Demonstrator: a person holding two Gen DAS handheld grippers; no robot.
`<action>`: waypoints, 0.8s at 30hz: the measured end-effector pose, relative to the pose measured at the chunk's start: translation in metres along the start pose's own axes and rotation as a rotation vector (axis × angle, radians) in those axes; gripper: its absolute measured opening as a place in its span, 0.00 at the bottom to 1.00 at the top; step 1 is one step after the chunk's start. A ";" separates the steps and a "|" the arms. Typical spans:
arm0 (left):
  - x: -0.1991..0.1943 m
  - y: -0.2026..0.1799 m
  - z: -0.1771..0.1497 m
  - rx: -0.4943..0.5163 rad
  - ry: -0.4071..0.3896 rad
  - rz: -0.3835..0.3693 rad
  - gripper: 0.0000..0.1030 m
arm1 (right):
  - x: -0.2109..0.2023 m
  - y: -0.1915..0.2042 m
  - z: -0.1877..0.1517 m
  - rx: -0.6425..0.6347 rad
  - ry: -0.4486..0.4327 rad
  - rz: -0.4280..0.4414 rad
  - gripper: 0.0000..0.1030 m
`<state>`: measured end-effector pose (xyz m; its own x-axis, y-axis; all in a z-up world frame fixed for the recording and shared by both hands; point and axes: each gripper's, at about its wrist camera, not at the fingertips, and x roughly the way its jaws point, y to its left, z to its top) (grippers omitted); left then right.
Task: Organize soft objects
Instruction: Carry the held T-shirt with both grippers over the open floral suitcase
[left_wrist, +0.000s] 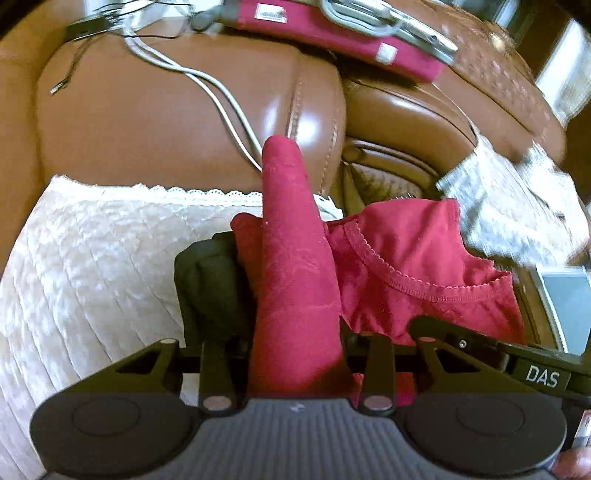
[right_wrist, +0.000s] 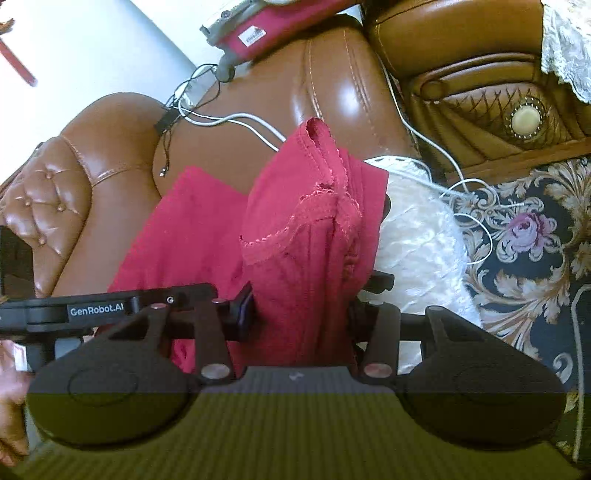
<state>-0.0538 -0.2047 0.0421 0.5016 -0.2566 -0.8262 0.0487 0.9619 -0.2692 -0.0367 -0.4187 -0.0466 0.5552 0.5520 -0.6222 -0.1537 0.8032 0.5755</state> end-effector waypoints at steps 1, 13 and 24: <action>0.003 -0.006 -0.001 -0.032 -0.013 0.016 0.40 | -0.003 -0.006 0.005 -0.020 0.007 0.011 0.52; -0.003 -0.076 0.056 -0.338 -0.057 0.118 0.40 | -0.036 -0.003 0.120 -0.240 0.168 0.071 0.51; -0.099 -0.142 0.166 -0.529 -0.073 0.044 0.39 | -0.104 0.055 0.264 -0.342 0.309 0.029 0.51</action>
<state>0.0325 -0.3003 0.2446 0.5533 -0.1914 -0.8107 -0.4061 0.7877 -0.4632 0.1129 -0.4911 0.1906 0.2848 0.5741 -0.7676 -0.4553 0.7857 0.4188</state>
